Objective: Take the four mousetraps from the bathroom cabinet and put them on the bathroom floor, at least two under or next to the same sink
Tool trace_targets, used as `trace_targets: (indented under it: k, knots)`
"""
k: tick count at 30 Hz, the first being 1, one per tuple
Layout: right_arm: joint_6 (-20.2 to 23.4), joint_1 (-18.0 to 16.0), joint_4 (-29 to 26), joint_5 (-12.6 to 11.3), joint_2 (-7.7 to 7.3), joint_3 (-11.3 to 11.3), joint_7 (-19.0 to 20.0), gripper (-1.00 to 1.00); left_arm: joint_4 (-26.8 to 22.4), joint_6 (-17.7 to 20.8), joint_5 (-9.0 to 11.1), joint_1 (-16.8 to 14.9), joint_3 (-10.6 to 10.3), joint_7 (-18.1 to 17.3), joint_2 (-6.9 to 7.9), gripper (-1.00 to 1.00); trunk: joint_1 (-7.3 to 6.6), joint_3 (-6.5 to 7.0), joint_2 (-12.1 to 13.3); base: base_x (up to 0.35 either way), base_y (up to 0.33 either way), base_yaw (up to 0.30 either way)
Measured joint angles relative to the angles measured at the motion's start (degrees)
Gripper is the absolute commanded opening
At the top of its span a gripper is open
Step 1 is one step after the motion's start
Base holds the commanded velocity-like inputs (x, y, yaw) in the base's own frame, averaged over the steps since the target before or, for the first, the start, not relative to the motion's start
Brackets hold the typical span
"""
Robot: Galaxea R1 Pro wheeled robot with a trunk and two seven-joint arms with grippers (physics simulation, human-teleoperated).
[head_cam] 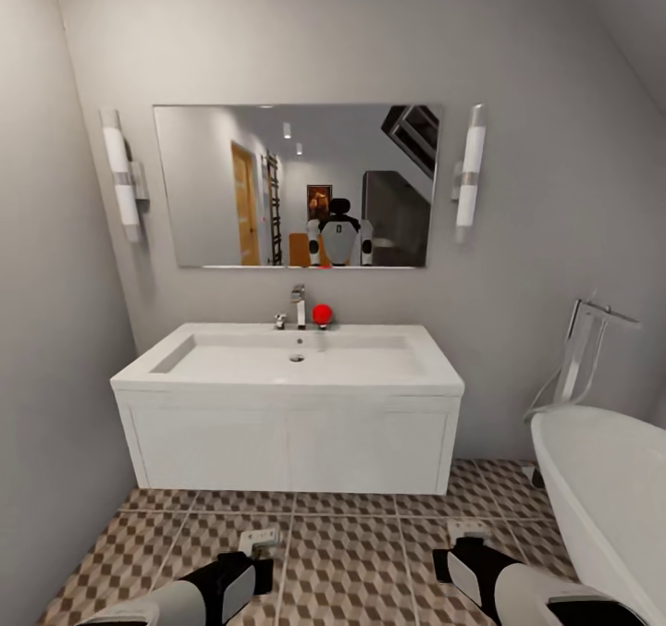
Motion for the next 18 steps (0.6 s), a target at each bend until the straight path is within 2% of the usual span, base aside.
trace_targets:
  k: [6,13,15,18]
  knots:
    - [-0.8,0.0,0.0,0.1,0.05,0.0,0.1,-1.0,-0.1,-2.1,0.2,0.4,0.0,0.0,0.39,-1.0,0.0,0.0,0.0,0.325,0.0,0.0]
    - [-2.5,0.0,0.3,-0.2,-0.02,-0.2,0.1,-1.0,-0.1,-2.9,0.1,0.4,0.1,0.0,0.43,-1.0,0.0,0.0,0.0,0.315,0.0,0.0]
    - [-2.7,0.1,0.5,-0.4,-0.11,-0.2,0.5,-1.0,-0.1,-5.1,0.2,0.4,0.1,0.0,0.43,-1.0,0.01,0.0,0.0,0.129,0.0,0.0]
    - [-2.7,1.2,0.6,-0.4,-0.08,-0.2,0.7,-1.0,-0.1,-6.3,0.3,0.4,0.1,0.0,0.43,-1.0,0.03,0.0,0.0,0.031,0.0,0.0]
